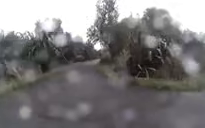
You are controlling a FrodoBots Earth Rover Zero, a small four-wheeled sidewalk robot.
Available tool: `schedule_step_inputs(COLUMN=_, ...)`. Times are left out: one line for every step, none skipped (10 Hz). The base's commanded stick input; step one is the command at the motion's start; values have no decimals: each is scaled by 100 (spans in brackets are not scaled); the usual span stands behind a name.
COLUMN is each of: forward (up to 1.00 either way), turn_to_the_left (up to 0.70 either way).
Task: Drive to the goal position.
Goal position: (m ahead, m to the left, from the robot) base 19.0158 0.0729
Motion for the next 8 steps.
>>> schedule_step_inputs(forward=100, turn_to_the_left=0)
schedule_step_inputs(forward=100, turn_to_the_left=0)
schedule_step_inputs(forward=100, turn_to_the_left=0)
schedule_step_inputs(forward=100, turn_to_the_left=0)
schedule_step_inputs(forward=100, turn_to_the_left=0)
schedule_step_inputs(forward=100, turn_to_the_left=0)
schedule_step_inputs(forward=100, turn_to_the_left=0)
schedule_step_inputs(forward=100, turn_to_the_left=0)
